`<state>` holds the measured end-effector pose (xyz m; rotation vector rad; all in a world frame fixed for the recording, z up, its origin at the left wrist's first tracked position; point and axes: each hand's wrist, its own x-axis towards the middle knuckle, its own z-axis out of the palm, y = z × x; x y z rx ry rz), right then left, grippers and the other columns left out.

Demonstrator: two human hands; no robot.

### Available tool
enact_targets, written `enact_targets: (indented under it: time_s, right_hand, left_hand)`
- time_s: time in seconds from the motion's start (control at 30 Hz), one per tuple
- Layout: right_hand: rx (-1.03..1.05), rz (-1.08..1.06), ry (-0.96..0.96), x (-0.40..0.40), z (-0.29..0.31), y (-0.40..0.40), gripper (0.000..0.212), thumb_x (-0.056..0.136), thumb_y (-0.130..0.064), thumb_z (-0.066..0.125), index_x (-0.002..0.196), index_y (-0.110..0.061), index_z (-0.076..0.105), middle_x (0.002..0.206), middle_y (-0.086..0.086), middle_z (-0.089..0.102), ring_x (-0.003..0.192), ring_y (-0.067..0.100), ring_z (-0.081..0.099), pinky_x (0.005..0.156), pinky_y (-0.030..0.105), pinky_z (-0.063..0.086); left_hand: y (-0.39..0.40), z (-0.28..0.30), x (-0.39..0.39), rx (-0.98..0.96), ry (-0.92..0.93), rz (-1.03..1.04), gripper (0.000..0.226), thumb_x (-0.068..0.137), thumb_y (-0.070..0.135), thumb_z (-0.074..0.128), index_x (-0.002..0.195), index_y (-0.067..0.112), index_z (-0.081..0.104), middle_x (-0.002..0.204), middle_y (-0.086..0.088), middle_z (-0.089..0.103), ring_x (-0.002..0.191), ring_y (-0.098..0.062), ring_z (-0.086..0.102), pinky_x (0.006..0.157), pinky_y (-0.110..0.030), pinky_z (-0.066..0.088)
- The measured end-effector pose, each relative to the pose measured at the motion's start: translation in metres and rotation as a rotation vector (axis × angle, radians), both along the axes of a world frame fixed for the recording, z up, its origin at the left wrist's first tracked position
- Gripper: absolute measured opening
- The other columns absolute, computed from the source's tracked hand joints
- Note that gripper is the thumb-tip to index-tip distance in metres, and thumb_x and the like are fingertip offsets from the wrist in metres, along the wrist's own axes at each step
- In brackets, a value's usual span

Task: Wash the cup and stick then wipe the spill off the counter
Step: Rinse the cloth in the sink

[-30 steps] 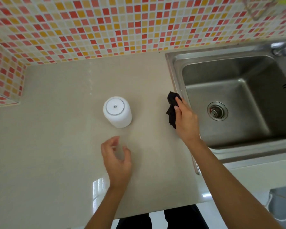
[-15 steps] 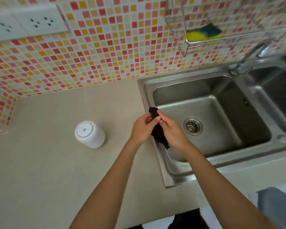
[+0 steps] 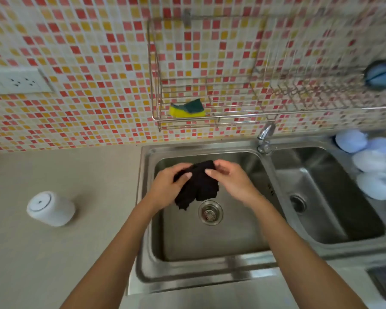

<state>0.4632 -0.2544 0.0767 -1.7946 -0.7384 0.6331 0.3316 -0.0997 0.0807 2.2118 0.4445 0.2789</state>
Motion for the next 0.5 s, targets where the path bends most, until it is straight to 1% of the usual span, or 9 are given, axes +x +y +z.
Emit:
enact_targets:
  time_s: [0.07,0.13,0.2,0.3,0.37,0.43,0.47,0.5]
  right_hand:
    - [0.021,-0.005,-0.029,0.015,0.013,-0.011,0.013,0.092,-0.023,0.065,0.102,-0.016,0.07,0.096,0.002,0.074,0.092,0.018,0.07,0.088,0.044,0.055]
    - [0.065,-0.018,-0.026,0.027,0.029,-0.019,0.015,0.092,-0.023,0.065,0.105,-0.017,0.07,0.098,-0.001,0.074,0.094,0.014,0.07,0.089,0.043,0.055]
    - [0.121,-0.045,-0.064,0.039,0.046,-0.024,0.016,0.092,-0.025,0.065,0.106,-0.018,0.07,0.099,-0.002,0.074,0.095,0.012,0.069,0.089,0.042,0.055]
    - [0.225,-0.087,-0.135,0.062,0.076,-0.026,0.011,0.091,-0.025,0.066,0.102,-0.026,0.069,0.097,-0.002,0.073,0.095,0.011,0.068,0.09,0.039,0.055]
    - [0.275,-0.13,-0.148,0.082,0.097,-0.023,0.012,0.091,-0.025,0.067,0.099,-0.034,0.069,0.095,-0.004,0.072,0.094,0.013,0.068,0.088,0.04,0.056]
    - [0.294,-0.183,-0.152,0.103,0.116,-0.017,0.011,0.09,-0.028,0.067,0.096,-0.037,0.067,0.093,-0.005,0.071,0.094,0.015,0.068,0.087,0.043,0.056]
    - [0.293,-0.205,-0.173,0.115,0.122,-0.013,0.009,0.091,-0.028,0.066,0.094,-0.037,0.066,0.093,-0.004,0.071,0.093,0.016,0.068,0.087,0.044,0.056]
    - [0.287,-0.226,-0.197,0.126,0.128,-0.009,0.006,0.092,-0.029,0.064,0.094,-0.035,0.065,0.094,-0.003,0.071,0.092,0.016,0.068,0.087,0.045,0.055]
  left_hand:
    - [-0.008,0.013,0.009,0.036,-0.056,0.059,0.027,0.095,0.024,0.058,0.121,0.022,0.061,0.112,0.013,0.066,0.099,0.004,0.057,0.091,-0.015,0.046]
    - [-0.015,0.03,0.019,0.04,-0.116,0.116,0.024,0.092,0.027,0.062,0.116,0.023,0.062,0.101,0.019,0.064,0.094,0.006,0.058,0.088,-0.015,0.049]
    - [-0.021,0.05,0.029,0.115,-0.175,0.134,0.021,0.093,0.03,0.061,0.112,0.022,0.063,0.095,0.021,0.062,0.091,0.003,0.059,0.082,-0.015,0.05]
    - [-0.023,0.086,0.052,0.334,-0.283,0.104,0.024,0.096,0.03,0.056,0.114,0.018,0.065,0.102,0.012,0.066,0.093,-0.001,0.058,0.08,-0.012,0.045]
    - [-0.019,0.109,0.072,0.424,-0.321,0.066,0.027,0.095,0.034,0.056,0.114,0.018,0.067,0.104,0.008,0.069,0.094,-0.004,0.06,0.079,-0.009,0.041]
    - [-0.011,0.13,0.095,0.42,-0.33,0.045,0.033,0.089,0.042,0.059,0.113,0.02,0.068,0.099,0.009,0.07,0.089,-0.005,0.061,0.077,-0.004,0.039]
    - [-0.006,0.139,0.106,0.378,-0.316,0.031,0.035,0.086,0.042,0.063,0.113,0.02,0.069,0.095,0.01,0.069,0.086,-0.004,0.061,0.076,-0.003,0.041]
    - [-0.001,0.148,0.117,0.316,-0.28,0.005,0.036,0.083,0.04,0.068,0.114,0.021,0.068,0.094,0.01,0.068,0.086,-0.005,0.061,0.077,-0.006,0.044]
